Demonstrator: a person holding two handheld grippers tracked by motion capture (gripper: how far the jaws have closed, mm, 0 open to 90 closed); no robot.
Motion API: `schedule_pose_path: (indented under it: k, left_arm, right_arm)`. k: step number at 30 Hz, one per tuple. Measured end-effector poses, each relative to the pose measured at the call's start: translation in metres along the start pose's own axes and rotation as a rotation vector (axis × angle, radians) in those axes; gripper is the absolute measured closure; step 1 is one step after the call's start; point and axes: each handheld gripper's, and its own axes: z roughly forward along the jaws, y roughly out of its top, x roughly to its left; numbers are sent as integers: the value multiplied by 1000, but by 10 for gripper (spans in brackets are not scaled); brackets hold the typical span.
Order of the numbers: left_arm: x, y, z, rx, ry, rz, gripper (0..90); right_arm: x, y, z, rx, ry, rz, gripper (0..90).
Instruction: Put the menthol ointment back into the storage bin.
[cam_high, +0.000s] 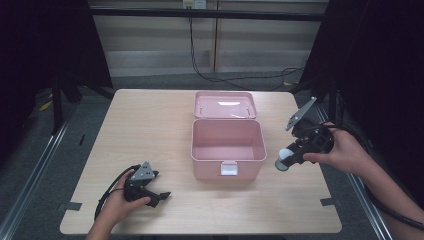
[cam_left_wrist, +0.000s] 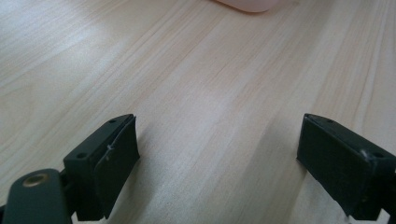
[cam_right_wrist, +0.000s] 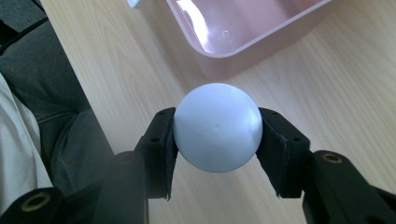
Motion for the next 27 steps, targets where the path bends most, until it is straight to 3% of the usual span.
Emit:
schedule_pose_path:
  k: [14, 27]
  left_arm:
    - [0, 0, 0, 1, 1, 3, 120]
    - [0, 0, 0, 3, -1, 4, 120]
  right_arm:
    - [-3, 24, -24, 4, -14, 7, 504]
    - [-5, 51, -29, 34, -25, 11, 504]
